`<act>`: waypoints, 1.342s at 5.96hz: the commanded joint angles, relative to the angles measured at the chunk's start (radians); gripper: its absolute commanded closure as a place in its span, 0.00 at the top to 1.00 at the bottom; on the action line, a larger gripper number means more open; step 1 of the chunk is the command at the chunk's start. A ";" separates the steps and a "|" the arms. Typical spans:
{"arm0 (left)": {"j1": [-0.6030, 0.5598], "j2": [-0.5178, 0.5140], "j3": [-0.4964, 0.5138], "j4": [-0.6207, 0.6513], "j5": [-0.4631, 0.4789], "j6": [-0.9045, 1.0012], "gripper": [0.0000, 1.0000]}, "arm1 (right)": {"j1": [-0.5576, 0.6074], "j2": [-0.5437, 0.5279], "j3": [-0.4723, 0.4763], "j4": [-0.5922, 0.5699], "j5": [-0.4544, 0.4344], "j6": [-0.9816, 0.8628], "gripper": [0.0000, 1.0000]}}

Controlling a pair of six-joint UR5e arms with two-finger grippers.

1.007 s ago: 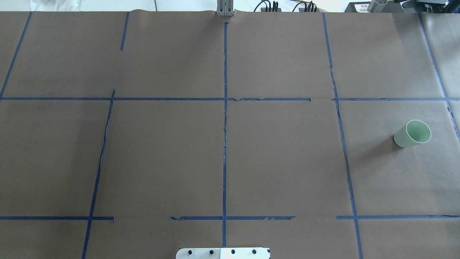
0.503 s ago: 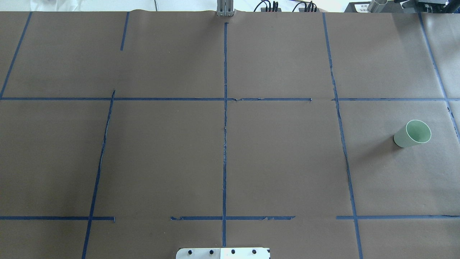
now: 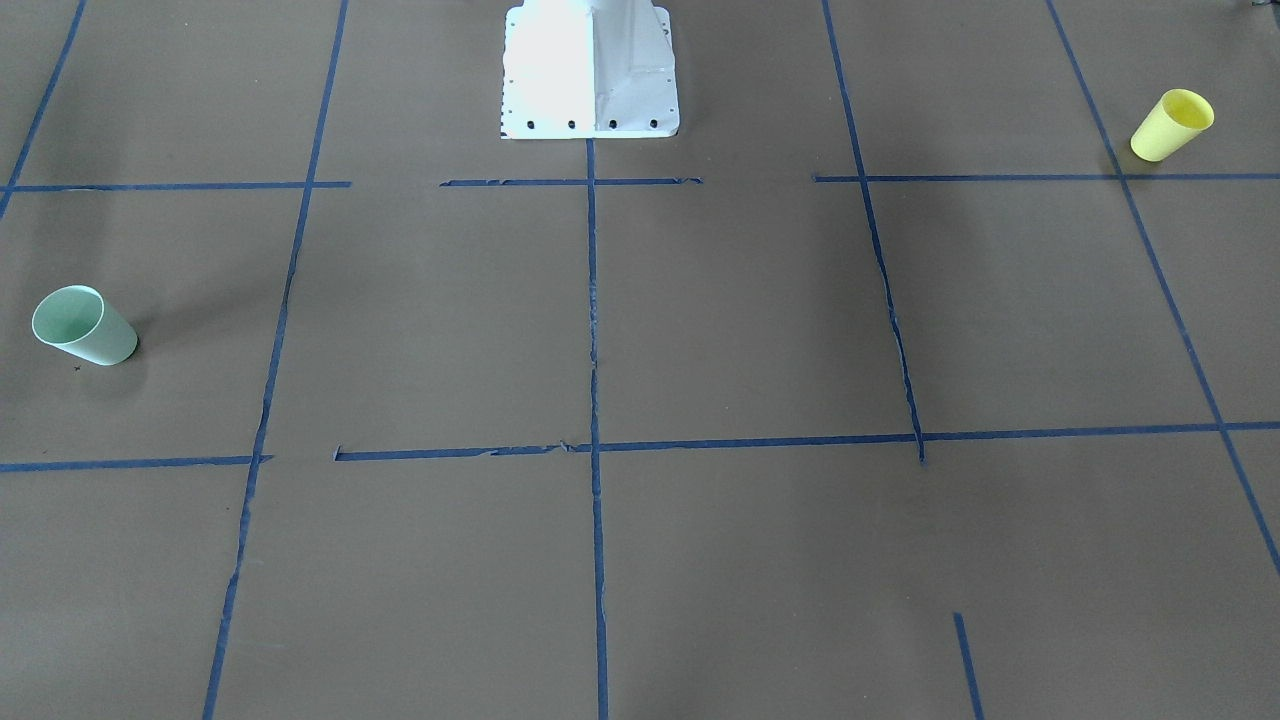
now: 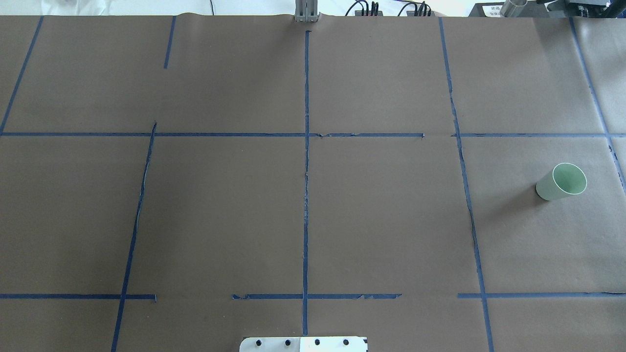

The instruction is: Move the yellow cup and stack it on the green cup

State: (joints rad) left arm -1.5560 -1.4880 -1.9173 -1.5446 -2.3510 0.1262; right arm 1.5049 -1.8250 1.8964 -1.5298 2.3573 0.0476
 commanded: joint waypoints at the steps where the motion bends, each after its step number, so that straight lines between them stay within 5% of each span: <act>1: 0.087 0.038 -0.090 -0.100 0.053 -0.317 1.00 | 0.001 0.000 0.000 -0.001 0.000 0.000 1.00; 5: 0.604 0.257 -0.346 -0.169 0.632 -1.293 1.00 | 0.001 0.000 0.000 -0.001 0.000 0.000 1.00; 7: 0.893 0.371 -0.365 -0.134 0.992 -1.793 1.00 | 0.001 0.000 0.000 0.000 0.013 0.000 1.00; 8: 1.006 0.399 -0.365 -0.049 1.089 -2.026 1.00 | 0.001 0.000 0.001 0.002 0.028 0.000 1.00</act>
State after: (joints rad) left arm -0.6728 -1.1263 -2.2806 -1.6601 -1.3813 -1.6575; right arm 1.5060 -1.8254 1.8963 -1.5294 2.3716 0.0475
